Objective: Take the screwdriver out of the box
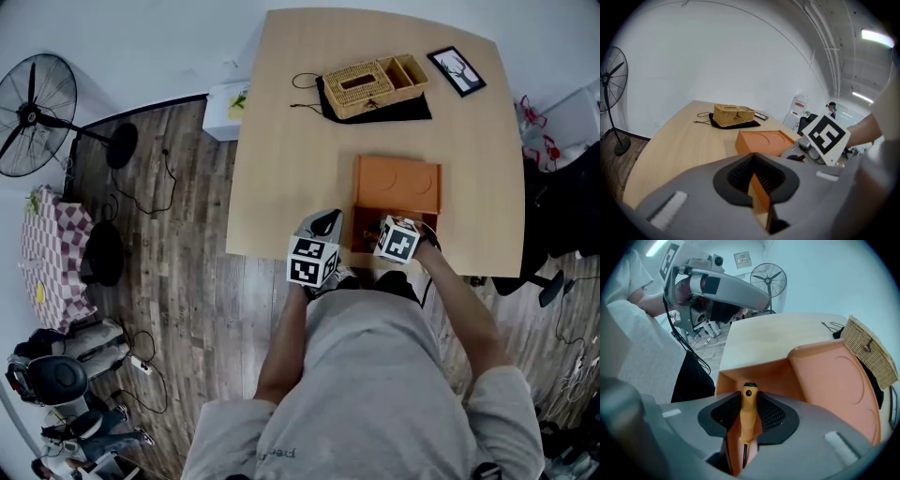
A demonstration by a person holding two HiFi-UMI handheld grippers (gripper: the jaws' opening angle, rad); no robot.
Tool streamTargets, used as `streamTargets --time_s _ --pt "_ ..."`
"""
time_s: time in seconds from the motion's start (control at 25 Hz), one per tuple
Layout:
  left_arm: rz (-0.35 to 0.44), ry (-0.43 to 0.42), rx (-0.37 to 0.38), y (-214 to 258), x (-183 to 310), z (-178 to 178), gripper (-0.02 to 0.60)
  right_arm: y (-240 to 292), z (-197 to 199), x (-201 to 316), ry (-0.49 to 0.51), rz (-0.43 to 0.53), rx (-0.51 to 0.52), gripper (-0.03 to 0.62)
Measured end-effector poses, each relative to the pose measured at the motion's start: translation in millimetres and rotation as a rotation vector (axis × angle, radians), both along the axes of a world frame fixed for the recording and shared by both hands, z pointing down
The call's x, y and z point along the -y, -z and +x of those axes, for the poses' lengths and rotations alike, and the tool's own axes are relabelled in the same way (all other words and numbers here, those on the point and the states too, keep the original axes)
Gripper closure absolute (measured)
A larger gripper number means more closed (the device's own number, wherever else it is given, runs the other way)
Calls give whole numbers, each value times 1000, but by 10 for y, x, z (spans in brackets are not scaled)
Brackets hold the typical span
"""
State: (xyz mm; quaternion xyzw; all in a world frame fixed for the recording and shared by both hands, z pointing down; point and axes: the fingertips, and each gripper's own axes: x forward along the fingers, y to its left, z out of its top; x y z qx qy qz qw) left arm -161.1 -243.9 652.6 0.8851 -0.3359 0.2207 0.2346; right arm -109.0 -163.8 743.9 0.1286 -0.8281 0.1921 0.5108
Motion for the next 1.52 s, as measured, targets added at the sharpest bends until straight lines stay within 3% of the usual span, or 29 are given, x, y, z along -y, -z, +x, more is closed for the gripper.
streamTargets --time_s 0.24,0.72,1.16,1.52 --pt "7 -20 24 14 -94 131 526 99 54 19 -77 33 65 487" --pt "-4 78 17 65 -386 434 528 385 270 80 -277 220 172 487" --pt "-10 148 29 150 -655 621 526 861 544 71 -361 337 302 487" --pt "39 203 43 324 -655 671 528 1363 729 172 -424 425 423 487"
